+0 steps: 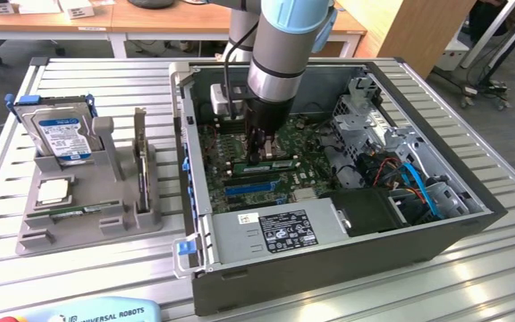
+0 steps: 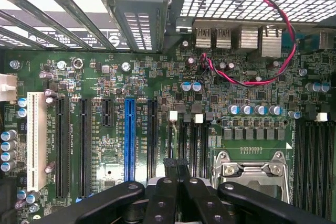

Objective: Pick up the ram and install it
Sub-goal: 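Press down the ram until it locks into place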

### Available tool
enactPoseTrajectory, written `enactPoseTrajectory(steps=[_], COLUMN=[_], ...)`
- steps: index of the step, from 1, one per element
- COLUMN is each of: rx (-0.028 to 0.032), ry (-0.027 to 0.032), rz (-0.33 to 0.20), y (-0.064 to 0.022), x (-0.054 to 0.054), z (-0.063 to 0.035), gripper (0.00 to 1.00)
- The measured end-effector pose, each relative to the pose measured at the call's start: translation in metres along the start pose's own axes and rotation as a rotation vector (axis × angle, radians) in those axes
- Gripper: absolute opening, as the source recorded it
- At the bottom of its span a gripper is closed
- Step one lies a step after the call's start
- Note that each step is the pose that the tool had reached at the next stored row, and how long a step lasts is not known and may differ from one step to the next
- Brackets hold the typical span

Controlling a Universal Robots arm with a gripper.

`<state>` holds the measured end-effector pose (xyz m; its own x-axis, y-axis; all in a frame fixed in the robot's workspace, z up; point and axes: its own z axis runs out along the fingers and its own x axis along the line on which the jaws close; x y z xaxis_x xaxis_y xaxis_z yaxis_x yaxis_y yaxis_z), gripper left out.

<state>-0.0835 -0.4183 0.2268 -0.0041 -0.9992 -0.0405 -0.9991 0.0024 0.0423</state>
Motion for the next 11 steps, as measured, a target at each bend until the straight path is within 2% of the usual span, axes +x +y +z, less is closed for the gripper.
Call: enactPoseTrajectory(steps=[11], rx=[0.0000], ry=[-0.0002], rz=[0.000], y=[-0.0001], x=[0.0001], z=[0.0018], gripper=[0.10])
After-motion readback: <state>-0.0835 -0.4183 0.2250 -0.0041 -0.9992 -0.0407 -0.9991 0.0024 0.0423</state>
